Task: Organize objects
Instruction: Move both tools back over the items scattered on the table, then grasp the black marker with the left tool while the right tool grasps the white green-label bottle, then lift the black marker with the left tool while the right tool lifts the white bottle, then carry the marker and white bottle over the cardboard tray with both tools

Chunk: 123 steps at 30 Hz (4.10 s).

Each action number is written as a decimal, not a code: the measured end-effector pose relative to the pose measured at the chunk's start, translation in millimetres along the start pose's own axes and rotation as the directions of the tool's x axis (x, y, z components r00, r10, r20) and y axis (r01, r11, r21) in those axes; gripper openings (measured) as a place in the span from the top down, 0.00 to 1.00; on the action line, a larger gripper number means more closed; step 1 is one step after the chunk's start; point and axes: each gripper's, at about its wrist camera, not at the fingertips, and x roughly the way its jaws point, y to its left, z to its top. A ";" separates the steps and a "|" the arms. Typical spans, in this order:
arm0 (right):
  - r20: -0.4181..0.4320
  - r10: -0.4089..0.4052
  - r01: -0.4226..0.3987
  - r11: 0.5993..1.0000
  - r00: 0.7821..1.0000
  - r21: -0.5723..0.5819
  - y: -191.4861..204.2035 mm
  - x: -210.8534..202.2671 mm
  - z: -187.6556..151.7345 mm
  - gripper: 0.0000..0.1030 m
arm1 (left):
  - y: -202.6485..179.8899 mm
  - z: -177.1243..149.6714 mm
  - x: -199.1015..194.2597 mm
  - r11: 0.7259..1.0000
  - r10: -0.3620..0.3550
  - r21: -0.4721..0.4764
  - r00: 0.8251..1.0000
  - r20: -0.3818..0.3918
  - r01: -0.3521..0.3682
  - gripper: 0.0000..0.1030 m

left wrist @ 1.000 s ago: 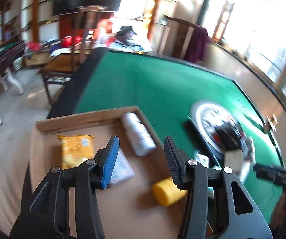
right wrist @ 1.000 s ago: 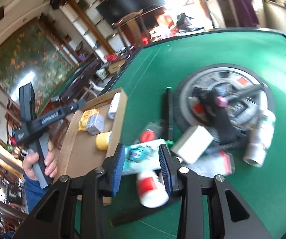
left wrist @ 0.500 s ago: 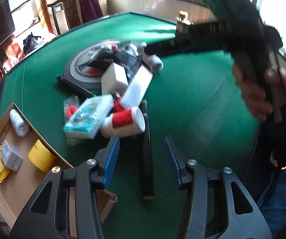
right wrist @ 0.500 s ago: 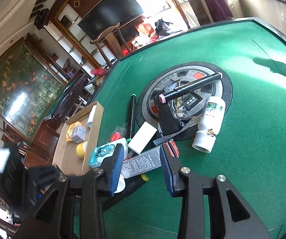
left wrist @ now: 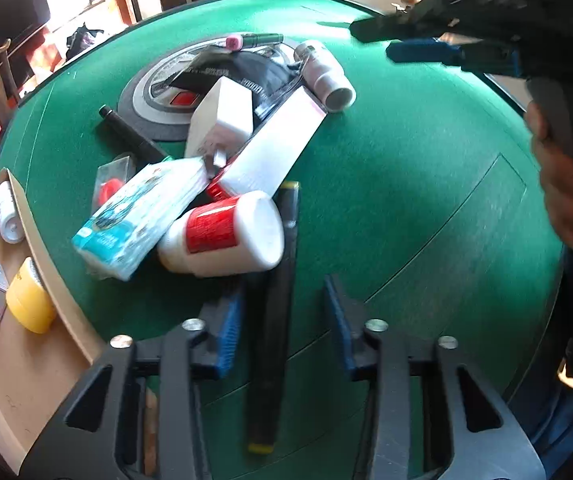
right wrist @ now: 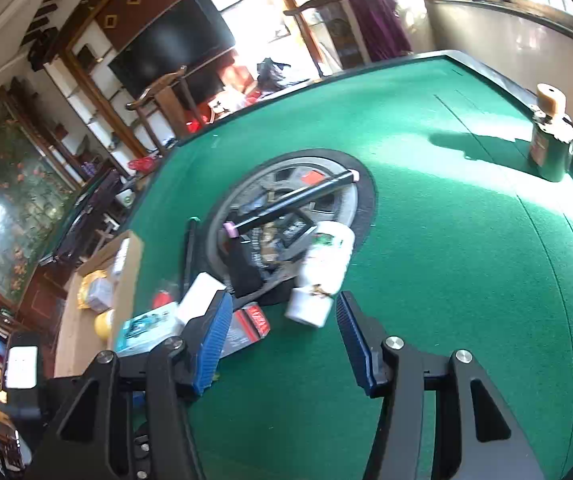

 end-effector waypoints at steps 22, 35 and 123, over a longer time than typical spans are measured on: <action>-0.045 -0.138 0.137 0.990 0.989 -0.027 -13.3 48.3 16.4 0.67 | -14.8 -3.6 -5.2 1.000 -0.022 -0.003 0.997 0.079 0.022 0.87; 0.064 -0.033 0.032 0.999 0.997 0.018 -4.0 6.0 18.0 0.67 | 8.1 -1.6 -36.8 0.988 -0.095 -0.107 0.981 0.170 0.114 0.86; 0.050 0.079 -0.065 0.969 0.996 -0.237 99.7 11.2 -33.6 0.67 | 64.9 -19.6 -95.8 0.951 0.071 -0.301 0.891 0.448 0.075 0.86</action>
